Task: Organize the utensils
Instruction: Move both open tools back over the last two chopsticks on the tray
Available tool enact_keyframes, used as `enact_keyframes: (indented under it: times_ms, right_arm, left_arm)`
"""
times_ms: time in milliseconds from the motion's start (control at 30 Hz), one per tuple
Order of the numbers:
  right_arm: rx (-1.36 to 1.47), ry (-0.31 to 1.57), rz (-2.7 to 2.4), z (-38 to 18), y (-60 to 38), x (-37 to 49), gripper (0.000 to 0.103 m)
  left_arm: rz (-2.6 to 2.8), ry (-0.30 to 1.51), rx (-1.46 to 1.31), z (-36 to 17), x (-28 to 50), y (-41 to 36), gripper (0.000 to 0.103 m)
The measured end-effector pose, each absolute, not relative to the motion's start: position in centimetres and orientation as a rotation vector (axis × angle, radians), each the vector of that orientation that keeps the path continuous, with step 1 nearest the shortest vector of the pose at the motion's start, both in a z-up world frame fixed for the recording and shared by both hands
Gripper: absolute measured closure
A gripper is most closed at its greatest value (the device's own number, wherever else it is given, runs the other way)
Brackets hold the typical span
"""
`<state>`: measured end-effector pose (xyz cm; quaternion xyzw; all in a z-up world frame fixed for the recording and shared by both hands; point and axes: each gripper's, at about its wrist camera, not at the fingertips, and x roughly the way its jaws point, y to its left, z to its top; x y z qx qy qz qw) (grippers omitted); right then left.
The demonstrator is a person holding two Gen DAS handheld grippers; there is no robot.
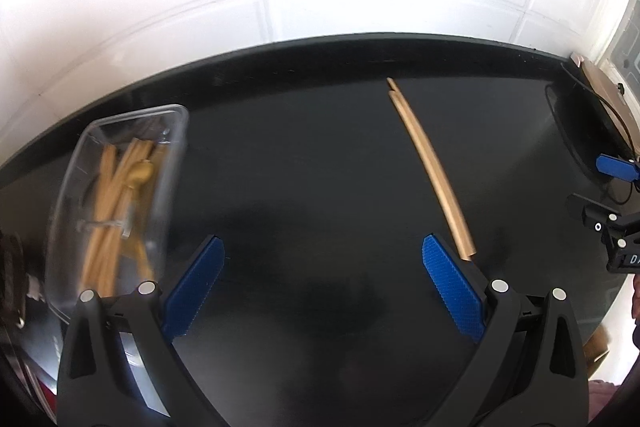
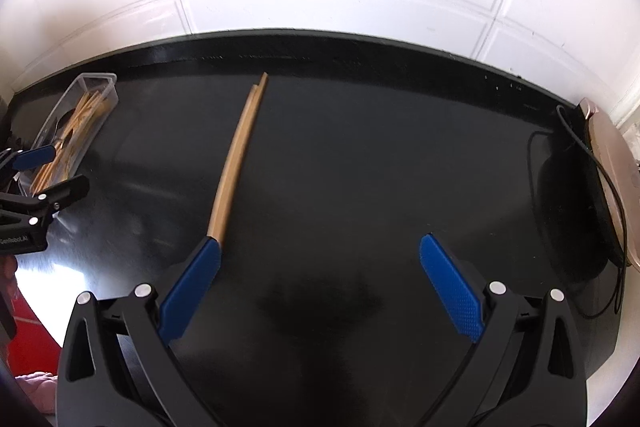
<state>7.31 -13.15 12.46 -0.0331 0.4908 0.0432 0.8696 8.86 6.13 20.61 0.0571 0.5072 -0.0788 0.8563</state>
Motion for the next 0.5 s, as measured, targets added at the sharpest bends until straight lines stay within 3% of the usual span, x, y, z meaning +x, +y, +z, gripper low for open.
enact_keyframes:
  times_ms: [500]
  right_arm:
    - [-0.083,1.103,0.227,11.3,-17.2,9.6,0.006]
  left_arm:
    - [-0.118,1.1,0.087,19.3,9.0,-0.3,0.006]
